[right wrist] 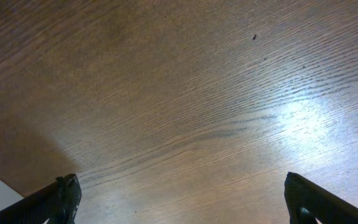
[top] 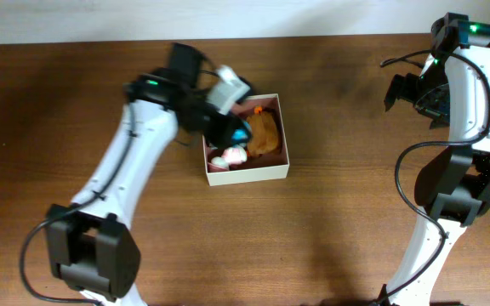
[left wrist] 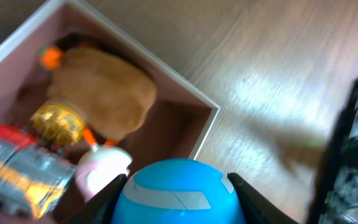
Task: Pack container
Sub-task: 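Carry the blue ball over the box and lower it in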
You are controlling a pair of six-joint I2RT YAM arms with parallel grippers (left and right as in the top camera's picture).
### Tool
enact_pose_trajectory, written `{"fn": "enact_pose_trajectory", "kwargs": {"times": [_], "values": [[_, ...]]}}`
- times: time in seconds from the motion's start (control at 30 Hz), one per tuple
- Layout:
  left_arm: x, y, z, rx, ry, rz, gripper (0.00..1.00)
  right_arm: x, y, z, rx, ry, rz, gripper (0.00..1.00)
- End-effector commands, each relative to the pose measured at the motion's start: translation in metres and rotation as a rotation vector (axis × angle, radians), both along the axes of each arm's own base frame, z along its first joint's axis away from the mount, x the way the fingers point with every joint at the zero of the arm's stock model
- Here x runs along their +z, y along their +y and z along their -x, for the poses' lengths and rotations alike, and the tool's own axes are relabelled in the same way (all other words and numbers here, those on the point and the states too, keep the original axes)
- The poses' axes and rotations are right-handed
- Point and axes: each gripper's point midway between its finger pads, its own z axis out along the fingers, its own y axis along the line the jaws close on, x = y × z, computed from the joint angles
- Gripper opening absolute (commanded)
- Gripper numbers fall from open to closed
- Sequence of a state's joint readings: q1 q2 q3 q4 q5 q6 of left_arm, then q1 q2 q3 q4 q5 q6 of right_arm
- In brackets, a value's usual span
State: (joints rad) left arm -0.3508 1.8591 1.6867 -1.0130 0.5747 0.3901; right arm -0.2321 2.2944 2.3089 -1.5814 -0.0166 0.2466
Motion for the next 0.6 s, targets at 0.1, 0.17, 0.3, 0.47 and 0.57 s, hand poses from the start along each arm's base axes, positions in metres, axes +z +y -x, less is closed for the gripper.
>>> {"fn": "enact_pose_trajectory", "kwargs": {"times": [0.1,0.17,0.3,0.47,0.57], "values": [[-0.047,-0.011,-0.012,0.043,-0.072,-0.27,0.5,-0.001,0.001,0.0,0.005,0.002,-0.002,0.99],[-0.062,-0.011,-0.014,0.058,-0.047,-0.295,0.49,-0.001,0.001,0.0,0.005,0.002,-0.002,0.99],[-0.088,-0.009,-0.021,0.12,0.02,-0.308,0.49,-0.001,0.001,0.0,0.005,0.002,-0.002,0.99],[-0.103,-0.011,-0.022,0.126,0.049,-0.315,0.76,-0.001,0.001,0.0,0.005,0.002,-0.002,0.99],[-0.101,-0.014,-0.021,0.126,0.047,-0.313,1.0,-0.001,0.001,0.0,0.005,0.002,-0.002,0.99]]}}
